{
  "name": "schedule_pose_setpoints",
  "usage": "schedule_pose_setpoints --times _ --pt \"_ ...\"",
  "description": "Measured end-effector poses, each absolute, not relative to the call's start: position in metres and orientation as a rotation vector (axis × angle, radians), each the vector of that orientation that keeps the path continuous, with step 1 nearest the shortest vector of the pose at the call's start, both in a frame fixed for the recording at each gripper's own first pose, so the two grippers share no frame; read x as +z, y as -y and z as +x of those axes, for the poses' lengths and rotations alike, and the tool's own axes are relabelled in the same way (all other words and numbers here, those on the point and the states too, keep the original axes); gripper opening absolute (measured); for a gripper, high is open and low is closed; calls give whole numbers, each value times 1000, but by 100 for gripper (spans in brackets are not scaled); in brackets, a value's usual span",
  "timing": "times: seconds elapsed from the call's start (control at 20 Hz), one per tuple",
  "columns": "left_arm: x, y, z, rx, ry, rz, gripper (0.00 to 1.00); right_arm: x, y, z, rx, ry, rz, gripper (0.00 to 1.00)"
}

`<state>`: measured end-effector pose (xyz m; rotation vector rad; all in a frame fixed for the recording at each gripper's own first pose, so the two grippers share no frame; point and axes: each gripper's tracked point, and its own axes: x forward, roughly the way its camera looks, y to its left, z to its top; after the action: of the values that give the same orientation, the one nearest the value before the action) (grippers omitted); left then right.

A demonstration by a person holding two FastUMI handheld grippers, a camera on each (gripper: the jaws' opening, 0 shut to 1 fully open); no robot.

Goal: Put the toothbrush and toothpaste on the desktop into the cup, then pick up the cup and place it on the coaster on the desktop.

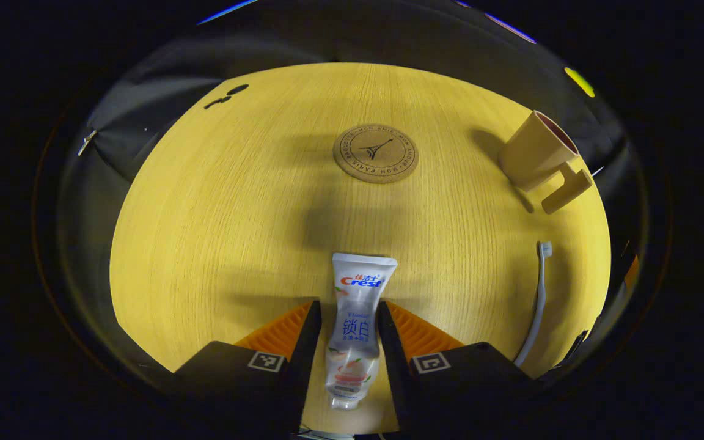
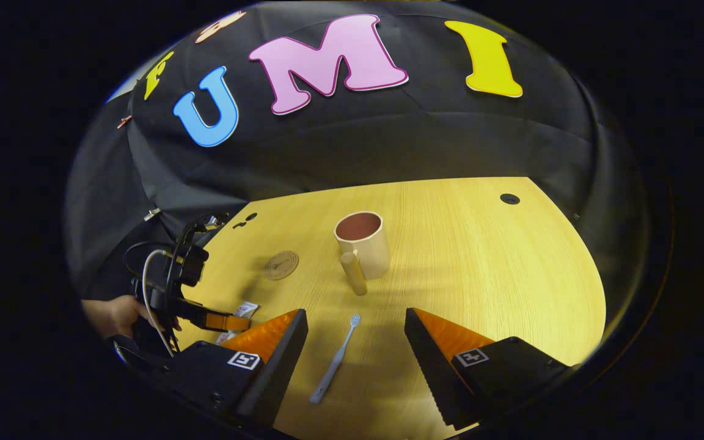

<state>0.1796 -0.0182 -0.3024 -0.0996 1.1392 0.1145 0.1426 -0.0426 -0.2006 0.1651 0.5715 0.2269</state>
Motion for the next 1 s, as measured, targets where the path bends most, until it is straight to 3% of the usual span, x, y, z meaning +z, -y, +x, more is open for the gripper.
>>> schedule_pose_setpoints --times 0.05,0.15,0.35,1.0 --pt "-302 16 179 115 -1152 -102 54 -205 40 138 220 -589 160 98" --pt "-301 15 179 106 -1161 -107 41 -213 33 129 201 -630 148 98" --pt "-300 15 175 65 -1137 -78 35 -233 16 111 168 -737 168 98" --pt "-298 15 170 -25 -1081 -150 33 -305 -12 115 10 -986 91 96"
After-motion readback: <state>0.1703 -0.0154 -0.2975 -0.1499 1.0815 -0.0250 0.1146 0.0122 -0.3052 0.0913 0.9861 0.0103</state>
